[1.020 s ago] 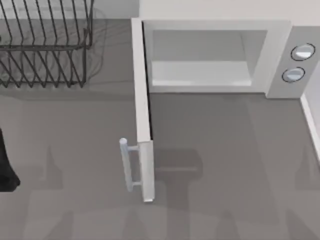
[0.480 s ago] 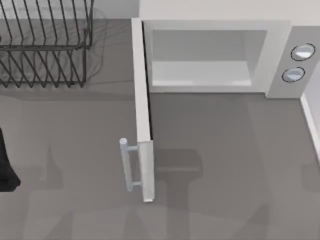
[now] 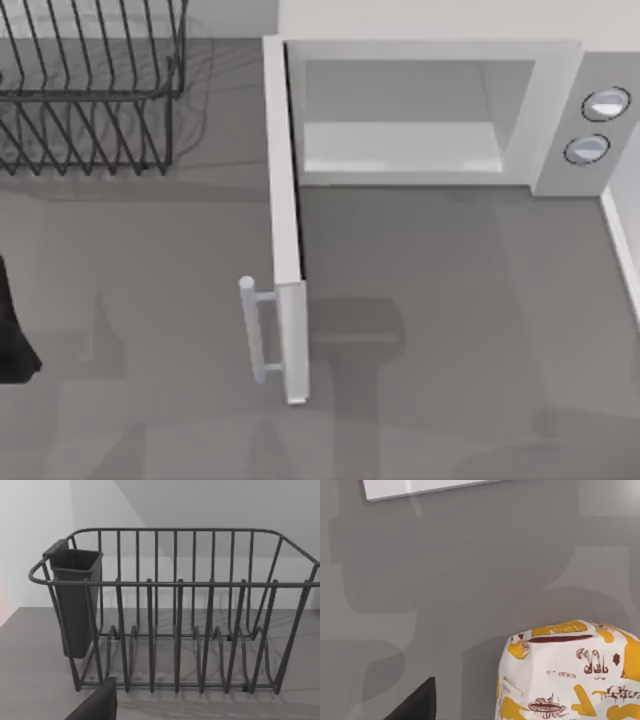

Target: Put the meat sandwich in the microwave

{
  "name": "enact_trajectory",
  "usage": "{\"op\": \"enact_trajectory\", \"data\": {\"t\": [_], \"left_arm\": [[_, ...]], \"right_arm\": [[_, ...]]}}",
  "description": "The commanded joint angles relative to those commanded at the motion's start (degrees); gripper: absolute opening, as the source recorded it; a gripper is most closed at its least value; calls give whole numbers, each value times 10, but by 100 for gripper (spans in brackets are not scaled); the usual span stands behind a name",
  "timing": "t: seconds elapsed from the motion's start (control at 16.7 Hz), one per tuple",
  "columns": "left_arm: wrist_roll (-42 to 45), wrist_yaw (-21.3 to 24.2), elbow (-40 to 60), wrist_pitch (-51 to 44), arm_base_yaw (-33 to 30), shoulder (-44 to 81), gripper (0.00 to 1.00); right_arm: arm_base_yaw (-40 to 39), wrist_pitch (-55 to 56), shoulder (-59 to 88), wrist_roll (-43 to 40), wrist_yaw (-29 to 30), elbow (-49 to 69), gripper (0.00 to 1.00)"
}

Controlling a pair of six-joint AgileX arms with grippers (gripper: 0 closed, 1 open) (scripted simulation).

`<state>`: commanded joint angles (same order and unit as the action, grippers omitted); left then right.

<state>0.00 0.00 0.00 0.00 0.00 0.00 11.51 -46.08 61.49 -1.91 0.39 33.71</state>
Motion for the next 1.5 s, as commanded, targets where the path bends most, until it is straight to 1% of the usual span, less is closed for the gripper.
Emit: {"op": "enact_trajectory", "data": {"t": [0.18,0.3,0.72,0.9,1.14,1.26,1.5], "left_arm": [[0,0,0,0,0,0,100],[0,0,0,0,0,0,100],[0,0,0,0,0,0,100],[0,0,0,0,0,0,100],[0,0,0,0,0,0,100],[0,0,0,0,0,0,100],[0,0,0,0,0,0,100]], "right_arm": [[18,-69,94,-2,-1,56,100],[26,-97,131,-3,-2,80,100],[26,-105,144,-3,-2,87,100],[27,-64,166,-2,-2,64,100],[27,60,223,-1,-2,9,100],[27,104,247,-1,-2,-15,100],[27,126,262,0,-2,-27,100]]}}
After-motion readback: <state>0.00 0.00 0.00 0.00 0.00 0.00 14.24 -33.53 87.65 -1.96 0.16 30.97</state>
